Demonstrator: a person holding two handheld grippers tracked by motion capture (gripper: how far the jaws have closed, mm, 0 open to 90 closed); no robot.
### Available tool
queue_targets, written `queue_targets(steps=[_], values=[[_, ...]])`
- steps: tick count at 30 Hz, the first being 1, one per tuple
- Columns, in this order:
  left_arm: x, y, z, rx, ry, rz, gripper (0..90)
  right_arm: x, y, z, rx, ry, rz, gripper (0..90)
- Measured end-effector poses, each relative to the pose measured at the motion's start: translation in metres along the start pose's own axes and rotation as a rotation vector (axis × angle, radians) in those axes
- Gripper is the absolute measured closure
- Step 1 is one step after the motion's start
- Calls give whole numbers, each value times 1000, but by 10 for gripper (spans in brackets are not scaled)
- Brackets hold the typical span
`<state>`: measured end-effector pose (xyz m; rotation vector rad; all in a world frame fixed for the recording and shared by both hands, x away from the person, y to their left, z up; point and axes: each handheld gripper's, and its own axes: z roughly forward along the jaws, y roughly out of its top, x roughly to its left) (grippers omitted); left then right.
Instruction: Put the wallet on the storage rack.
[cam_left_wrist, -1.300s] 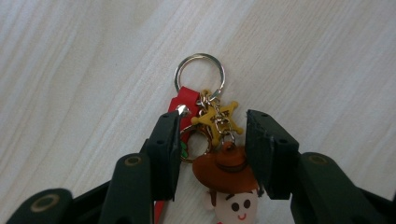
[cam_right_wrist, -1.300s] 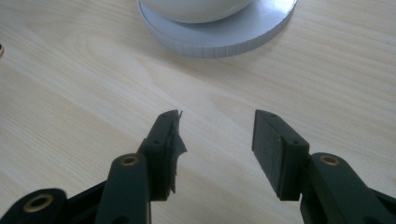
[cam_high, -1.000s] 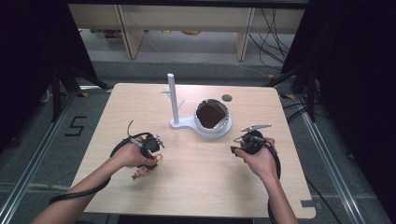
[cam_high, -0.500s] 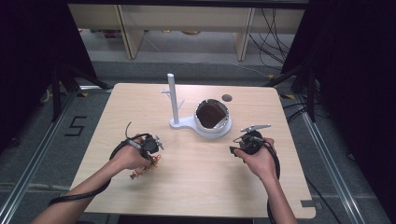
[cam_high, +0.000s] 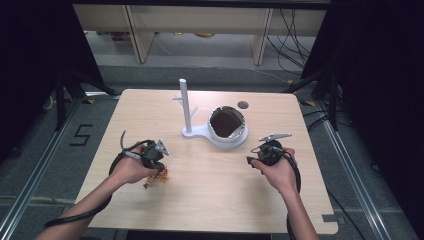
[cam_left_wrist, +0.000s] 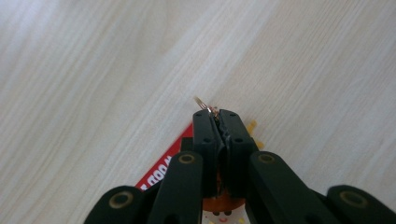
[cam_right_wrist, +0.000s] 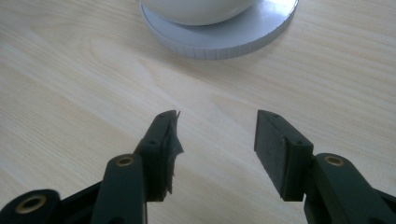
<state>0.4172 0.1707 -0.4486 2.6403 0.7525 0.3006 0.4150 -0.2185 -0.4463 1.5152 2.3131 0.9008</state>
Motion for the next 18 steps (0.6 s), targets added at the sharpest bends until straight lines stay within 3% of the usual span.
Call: queue_targets(steps=[3, 16, 18], values=[[1, -2, -7, -53, 13, -29, 860, 0, 0, 0, -2, -2, 2, 497], [20, 6, -48, -232, 88, -75, 861, 3, -3, 0, -25, -6, 6, 491], [23, 8, -54, -244, 89, -82, 860, 1, -3, 0, -33, -6, -27, 491]])
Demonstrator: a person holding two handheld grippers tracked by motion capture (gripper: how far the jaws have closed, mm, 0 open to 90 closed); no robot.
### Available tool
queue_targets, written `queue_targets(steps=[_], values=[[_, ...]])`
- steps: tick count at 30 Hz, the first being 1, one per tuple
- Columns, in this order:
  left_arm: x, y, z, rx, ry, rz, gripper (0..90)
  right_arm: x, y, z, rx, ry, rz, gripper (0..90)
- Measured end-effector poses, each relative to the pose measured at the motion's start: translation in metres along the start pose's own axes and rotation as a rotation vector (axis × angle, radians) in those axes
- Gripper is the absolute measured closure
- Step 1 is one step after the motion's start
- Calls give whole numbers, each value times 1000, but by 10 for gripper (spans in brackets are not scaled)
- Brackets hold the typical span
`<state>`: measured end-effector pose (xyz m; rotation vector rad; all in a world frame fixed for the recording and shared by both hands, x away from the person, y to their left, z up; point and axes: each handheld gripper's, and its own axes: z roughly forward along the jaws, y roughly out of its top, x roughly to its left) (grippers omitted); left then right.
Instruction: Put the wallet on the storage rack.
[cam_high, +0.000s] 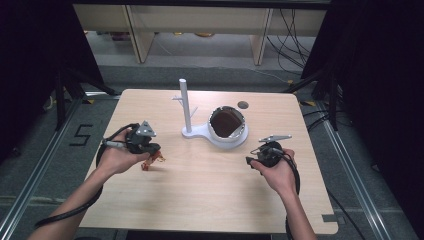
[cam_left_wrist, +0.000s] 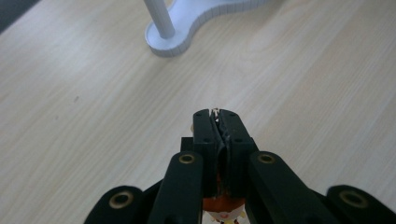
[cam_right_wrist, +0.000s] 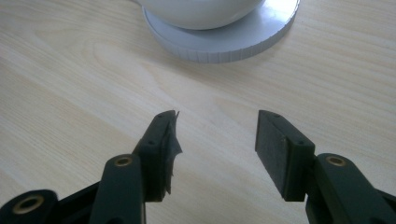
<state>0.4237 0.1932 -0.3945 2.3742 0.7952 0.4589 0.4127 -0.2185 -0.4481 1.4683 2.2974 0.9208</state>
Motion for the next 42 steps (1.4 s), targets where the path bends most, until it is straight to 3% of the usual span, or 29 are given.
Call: queue_targets(steps=[1, 7, 15, 20, 21, 25, 32, 33, 37, 38, 42], values=[[1, 1, 0, -42, 21, -10, 860, 0, 0, 0, -1, 0, -1, 491], [8, 10, -6, -73, 36, -22, 860, 2, -3, -1, -2, -3, 15, 491], [15, 25, -11, -111, 51, 6, 861, 1, -7, 1, -10, 1, 7, 490], [19, 36, -15, -133, 66, 10, 861, -1, -9, 1, -6, -25, -9, 489], [20, 38, -16, -143, 71, 8, 861, 1, -9, 1, -13, 1, 10, 490], [22, 49, -18, -215, 92, -27, 862, 0, -11, 0, -14, 6, 15, 489], [27, 58, -18, -282, 110, -55, 862, 1, -13, 0, -18, 9, 24, 489], [28, 59, -19, -269, 105, -49, 862, 1, -14, 2, -33, 9, 16, 489], [31, 65, -16, -312, 121, -64, 862, 1, -15, 3, -27, 7, 26, 488], [32, 65, -17, -298, 119, -61, 862, 1, -15, 2, -23, 11, 33, 488], [35, 70, -17, -329, 130, -75, 862, 1, -16, 2, -25, 5, 25, 488]])
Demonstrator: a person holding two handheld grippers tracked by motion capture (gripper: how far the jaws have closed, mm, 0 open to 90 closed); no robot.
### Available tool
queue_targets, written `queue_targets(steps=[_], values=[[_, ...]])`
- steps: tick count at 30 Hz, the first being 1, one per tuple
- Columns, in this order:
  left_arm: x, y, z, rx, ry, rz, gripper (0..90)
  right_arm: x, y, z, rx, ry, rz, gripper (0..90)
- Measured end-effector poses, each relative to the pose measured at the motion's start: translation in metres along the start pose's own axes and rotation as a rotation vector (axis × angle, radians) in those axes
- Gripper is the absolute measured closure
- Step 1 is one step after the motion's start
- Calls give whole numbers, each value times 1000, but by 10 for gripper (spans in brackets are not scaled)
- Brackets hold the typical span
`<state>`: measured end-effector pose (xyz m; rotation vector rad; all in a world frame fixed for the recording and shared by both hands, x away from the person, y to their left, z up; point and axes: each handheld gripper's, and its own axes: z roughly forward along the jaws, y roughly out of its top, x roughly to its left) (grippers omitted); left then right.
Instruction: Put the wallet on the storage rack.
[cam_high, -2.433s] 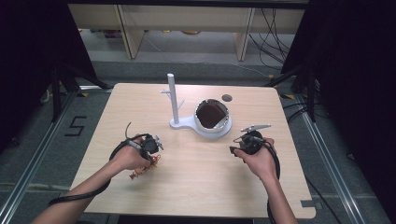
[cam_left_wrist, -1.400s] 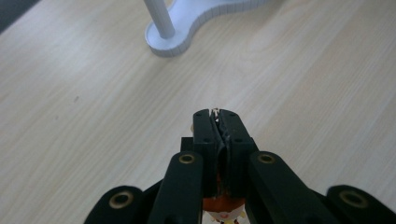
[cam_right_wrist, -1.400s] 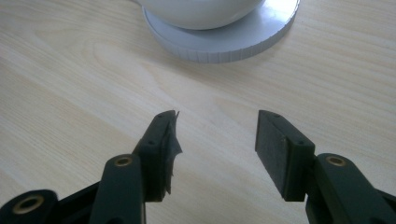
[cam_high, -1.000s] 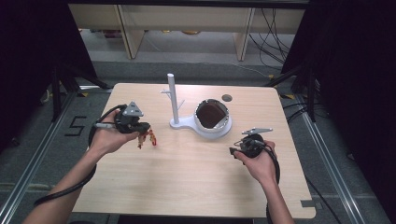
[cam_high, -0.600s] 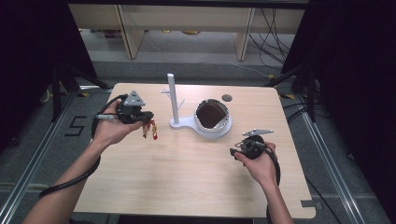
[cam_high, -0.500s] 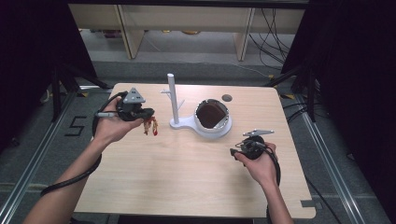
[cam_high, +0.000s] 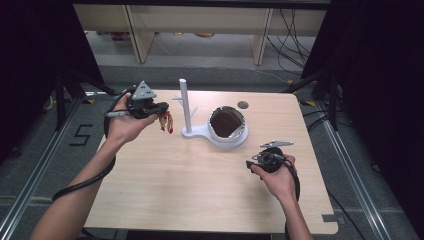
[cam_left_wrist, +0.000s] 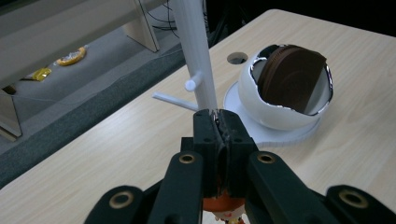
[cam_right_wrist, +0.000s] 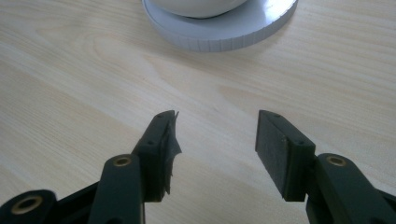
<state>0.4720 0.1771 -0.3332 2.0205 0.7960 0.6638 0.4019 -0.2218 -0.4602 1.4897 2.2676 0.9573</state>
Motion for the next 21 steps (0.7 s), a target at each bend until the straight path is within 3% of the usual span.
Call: queue_targets(steps=[4, 6, 9, 10, 13, 15, 16, 17, 19, 21], values=[[2, 6, 0, -25, 17, -14, 862, -3, -1, 0, 1, -22, -29, 487], [3, 8, 0, -35, 19, -13, 862, -1, -1, 0, -2, 1, 1, 486], [4, 12, 2, -53, 27, -24, 862, -1, -1, 0, -7, 3, -3, 486], [5, 13, 2, -48, 27, -16, 862, 1, -1, -1, 3, 4, 18, 485], [5, 14, 3, -50, 27, -16, 862, -1, -2, 1, -9, 3, -4, 484], [5, 15, 5, -57, 29, -23, 862, -2, -2, 1, -8, 15, -1, 483], [6, 16, 5, -48, 30, -13, 862, -3, -3, 0, 15, -15, 2, 482], [6, 16, 5, -48, 30, -13, 862, -3, -3, 0, 15, -15, 2, 482], [5, 17, 8, -63, 27, -24, 862, 0, -3, 0, 5, 6, 31, 481], [5, 18, 8, -56, 27, -14, 862, -1, -3, 0, 5, 11, 30, 480]])
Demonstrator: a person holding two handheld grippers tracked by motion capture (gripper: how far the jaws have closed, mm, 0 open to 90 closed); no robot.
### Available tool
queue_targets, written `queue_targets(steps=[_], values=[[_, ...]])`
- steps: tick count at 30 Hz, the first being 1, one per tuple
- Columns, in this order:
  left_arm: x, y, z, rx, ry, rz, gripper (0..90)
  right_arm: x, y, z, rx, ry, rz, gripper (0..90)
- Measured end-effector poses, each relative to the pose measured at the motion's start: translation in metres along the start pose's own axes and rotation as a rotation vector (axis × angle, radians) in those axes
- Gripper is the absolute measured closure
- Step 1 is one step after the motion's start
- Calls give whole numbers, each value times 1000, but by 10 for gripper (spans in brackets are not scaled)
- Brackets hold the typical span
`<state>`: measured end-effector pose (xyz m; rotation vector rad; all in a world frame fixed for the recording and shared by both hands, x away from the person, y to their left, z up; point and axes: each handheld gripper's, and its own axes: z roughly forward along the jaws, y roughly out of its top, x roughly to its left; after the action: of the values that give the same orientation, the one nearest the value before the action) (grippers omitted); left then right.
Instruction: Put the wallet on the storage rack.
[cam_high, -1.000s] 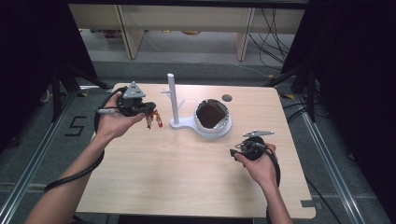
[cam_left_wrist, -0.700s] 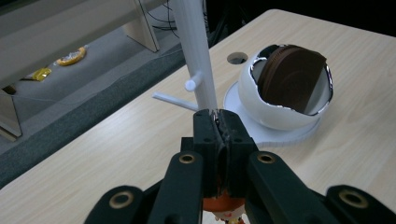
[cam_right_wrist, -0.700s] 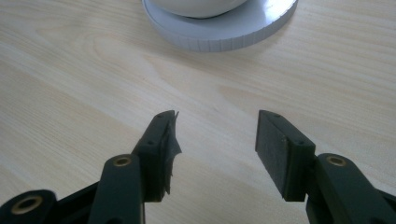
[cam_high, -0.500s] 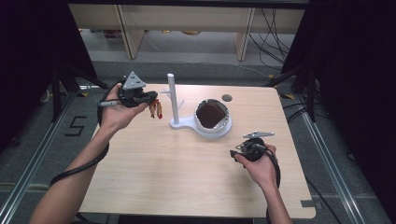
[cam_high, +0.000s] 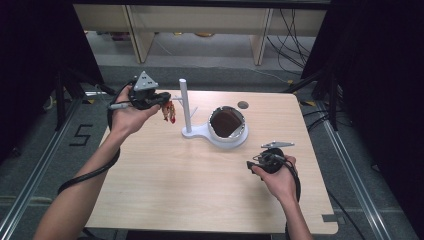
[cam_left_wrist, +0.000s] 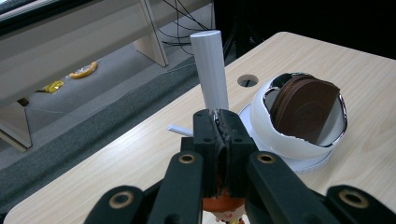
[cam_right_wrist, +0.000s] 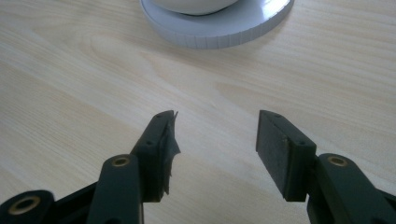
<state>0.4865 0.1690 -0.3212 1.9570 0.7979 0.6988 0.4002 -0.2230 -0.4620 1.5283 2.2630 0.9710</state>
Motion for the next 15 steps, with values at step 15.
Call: queue_targets(steps=[15], values=[[-6, 4, 8, 8, 8, 26, 861, -4, -1, 0, -8, -26, -25, 478]])
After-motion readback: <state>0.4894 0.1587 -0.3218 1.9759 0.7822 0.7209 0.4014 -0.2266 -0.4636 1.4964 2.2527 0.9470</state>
